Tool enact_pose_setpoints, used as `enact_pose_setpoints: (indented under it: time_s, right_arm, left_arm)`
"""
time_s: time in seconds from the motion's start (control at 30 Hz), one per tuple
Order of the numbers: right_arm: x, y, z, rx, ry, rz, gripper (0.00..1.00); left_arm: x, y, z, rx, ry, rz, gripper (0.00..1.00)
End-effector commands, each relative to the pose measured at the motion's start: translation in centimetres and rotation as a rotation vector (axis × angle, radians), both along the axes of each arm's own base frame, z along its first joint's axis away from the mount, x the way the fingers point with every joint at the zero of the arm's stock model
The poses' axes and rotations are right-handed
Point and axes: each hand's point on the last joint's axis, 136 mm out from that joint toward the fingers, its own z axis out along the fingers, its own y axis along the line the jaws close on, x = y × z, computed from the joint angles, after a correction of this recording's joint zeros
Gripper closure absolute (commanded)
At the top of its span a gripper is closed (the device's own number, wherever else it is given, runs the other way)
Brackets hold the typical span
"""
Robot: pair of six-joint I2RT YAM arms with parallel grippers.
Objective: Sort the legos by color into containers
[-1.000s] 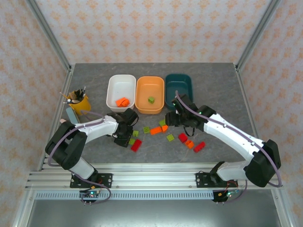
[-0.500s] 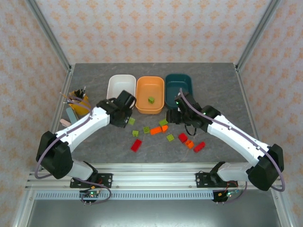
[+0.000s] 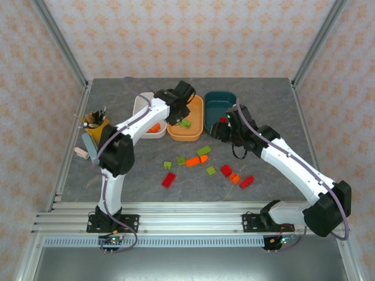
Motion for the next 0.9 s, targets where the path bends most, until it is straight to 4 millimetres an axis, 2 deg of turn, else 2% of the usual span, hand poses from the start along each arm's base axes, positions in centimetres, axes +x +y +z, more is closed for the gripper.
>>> enact_pose_setpoints:
  time_s: [0.0,0.13,0.27,0.37,0.43,0.57,0.63,0.7,0.73,0.83,0.87]
  right_arm:
    - [-0.5,-1.1,0.2,0.009,0.025,-0.051,0.47]
    - [-1.5,-2.5,-1.1,-0.016,0.066,-0.094,0.46]
    - [-2.9,-4.1,-2.6,-0.076,0.134,-0.132,0.45]
    - [-4.3,-5.9,-4.1,-0.138,0.209,-0.190,0.43]
    - [-5.4,-7.0,-4.9,-0.168,0.266,-0.219,0.42]
    - [-7.0,-7.5,-6.2,-0.186,0.343,-0.223,0.38]
    - [-7.7,-7.1,-6.9,-0.172,0.378,-0.187,0.33]
    - [-7.9,-5.4,-8.1,-0.153,0.413,-0.065,0.30]
    - [-8.1,-4.7,-8.5,-0.165,0.438,0.020,0.30]
    - [-8.7,-4.7,-10.2,-0.277,0.495,0.184,0.30]
    - [-8.8,-4.6,-10.6,-0.302,0.513,0.226,0.30]
  left_arm:
    - [-0.5,1.3,-1.0,0.106,0.062,-0.053,0.58]
    - [-0.4,0.8,-2.5,0.097,0.091,-0.071,0.51]
    - [-0.2,0.5,-1.7,0.090,0.079,-0.089,0.41]
    - [0.1,0.2,0.3,0.073,0.039,-0.096,0.36]
    - [0.3,-0.2,2.5,0.060,-0.010,-0.105,0.33]
    - [-0.5,-1.0,7.0,0.038,-0.104,-0.149,0.29]
    - [-1.6,-1.3,9.4,0.027,-0.155,-0.187,0.27]
    - [-3.0,-2.0,11.5,-0.010,-0.208,-0.259,0.25]
    - [-4.0,-2.4,12.0,-0.034,-0.224,-0.306,0.24]
    - [-7.1,-3.3,12.6,-0.100,-0.258,-0.419,0.22]
    - [-8.1,-3.3,12.2,-0.119,-0.258,-0.441,0.21]
